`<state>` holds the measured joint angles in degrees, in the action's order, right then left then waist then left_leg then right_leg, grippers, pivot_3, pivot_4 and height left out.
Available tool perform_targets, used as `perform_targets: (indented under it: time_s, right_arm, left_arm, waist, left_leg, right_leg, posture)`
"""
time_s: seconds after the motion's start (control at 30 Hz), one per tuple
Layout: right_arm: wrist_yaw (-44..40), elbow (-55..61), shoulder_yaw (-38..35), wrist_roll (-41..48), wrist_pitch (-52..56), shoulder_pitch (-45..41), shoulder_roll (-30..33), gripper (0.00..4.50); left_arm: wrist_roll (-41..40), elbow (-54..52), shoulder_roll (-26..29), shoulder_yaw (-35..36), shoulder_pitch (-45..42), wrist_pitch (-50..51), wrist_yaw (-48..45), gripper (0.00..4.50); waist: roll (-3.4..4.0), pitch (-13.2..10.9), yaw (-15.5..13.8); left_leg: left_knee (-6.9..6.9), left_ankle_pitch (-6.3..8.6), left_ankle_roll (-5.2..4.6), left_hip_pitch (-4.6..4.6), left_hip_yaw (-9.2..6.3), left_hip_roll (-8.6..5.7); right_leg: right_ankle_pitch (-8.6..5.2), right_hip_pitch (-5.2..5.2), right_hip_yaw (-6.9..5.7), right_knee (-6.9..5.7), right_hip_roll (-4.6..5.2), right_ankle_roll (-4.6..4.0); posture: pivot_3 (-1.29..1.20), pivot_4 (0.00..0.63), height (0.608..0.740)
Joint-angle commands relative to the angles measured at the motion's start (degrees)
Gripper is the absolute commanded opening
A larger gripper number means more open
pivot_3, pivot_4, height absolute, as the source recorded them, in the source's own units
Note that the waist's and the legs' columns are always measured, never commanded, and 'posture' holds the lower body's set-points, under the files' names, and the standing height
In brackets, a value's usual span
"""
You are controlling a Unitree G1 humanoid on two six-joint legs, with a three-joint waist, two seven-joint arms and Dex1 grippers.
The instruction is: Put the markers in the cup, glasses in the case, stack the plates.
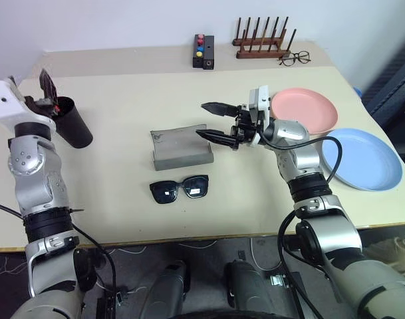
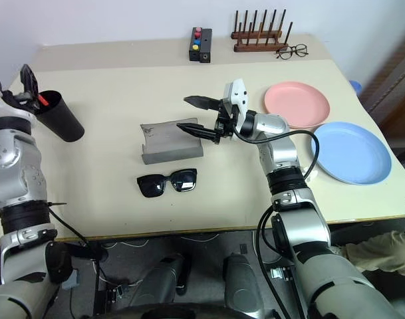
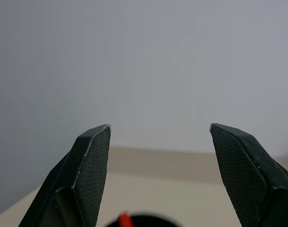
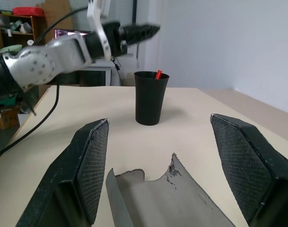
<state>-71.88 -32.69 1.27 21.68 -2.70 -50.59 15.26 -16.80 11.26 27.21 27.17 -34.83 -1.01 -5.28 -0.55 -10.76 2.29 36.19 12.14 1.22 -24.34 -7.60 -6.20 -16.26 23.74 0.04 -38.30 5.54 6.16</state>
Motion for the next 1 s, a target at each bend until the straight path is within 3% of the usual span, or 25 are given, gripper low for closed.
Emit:
perform_targets:
  time_s: [0.03,0.2,0.27,0.4,0.47,0.6,0.83,1.0]
  right_arm:
    - [0.1,1.9,-1.9,1.3,-0.2,-1.0,0.5,3.51]
    - [0.5,4.0,-2.0,1.2,0.5,0.6,2.0,3.51]
    - [0.6,6.0,-2.1,0.9,1.4,2.5,3.8,3.51]
    - [0.8,9.4,-2.0,0.8,3.1,5.8,6.7,3.51]
    - [1.2,11.9,-2.4,1.0,4.1,8.2,8.5,3.51]
    - [2.0,15.7,-2.6,1.2,6.1,11.4,10.8,3.51]
    - [1.7,26.3,-2.9,2.8,13.1,20.4,16.6,3.51]
    - [2.6,29.7,-3.5,2.1,14.8,25.9,20.0,3.51]
  left_arm:
    - [-2.9,-5.2,1.5,-1.7,-3.2,2.8,-3.0,3.4]
    - [-6.7,-8.9,2.1,-7.2,-4.6,11.7,-10.5,3.4]
    - [-7.6,-9.4,3.9,-12.5,-4.9,17.0,-17.9,3.4]
    - [-4.6,-8.9,8.3,-20.4,-4.8,26.1,-24.1,3.4]
    - [-6.2,-8.6,10.9,-25.0,-3.8,28.0,-34.8,3.4]
    - [-4.8,-5.3,13.1,-29.7,-4.6,26.7,-45.6,3.4]
    - [-0.2,0.4,21.3,-41.9,-5.5,20.2,-75.0,3.4]
    - [3.9,6.5,18.6,-46.2,-9.7,16.6,-82.2,3.4]
  waist:
    - [0.0,0.0,0.0]
    - [0.0,0.0,0.0]
    - [0.0,0.0,-0.1]
    - [0.01,0.0,0.1]
    - [0.02,0.0,0.3]
    - [0.04,0.0,0.2]
    - [0.04,0.0,0.0]
    - [0.04,0.0,-1.2]
  left_leg:
    - [0.0,0.0,0.0,0.0,0.0,0.0]
    - [-0.01,0.0,0.0,0.01,0.01,-0.01]
    - [0.0,0.0,0.0,0.01,0.0,-0.01]
    - [-0.02,0.0,0.0,0.01,0.01,-0.02]
    - [-0.05,0.0,0.0,0.01,0.01,0.01]
    - [-0.1,0.0,0.0,0.01,0.03,0.02]
    - [-0.1,0.0,-0.01,0.0,0.03,0.01]
    - [-0.04,0.14,-0.24,0.01,0.02,0.0]
  right_leg:
    - [0.0,0.0,0.0,0.0,0.0,0.0]
    - [0.0,-0.02,0.0,0.0,0.0,0.0]
    - [0.0,-0.01,0.0,0.0,-0.01,0.0]
    - [0.0,-0.01,0.02,0.0,-0.02,0.0]
    - [0.0,0.02,0.03,0.0,-0.04,0.0]
    - [0.0,0.05,0.05,0.02,-0.04,-0.01]
    - [-0.01,0.01,0.05,0.1,-0.02,-0.01]
    - [-0.01,-0.07,0.04,0.11,-0.03,-0.01]
  posture:
    - [0.0,0.15,0.74]
    - [0.0,0.15,0.74]
    - [0.0,0.15,0.74]
    - [0.0,0.15,0.74]
    - [0.0,0.15,0.74]
    - [0.0,0.15,0.74]
    - [0.0,0.15,0.74]
    - [0.0,0.15,0.74]
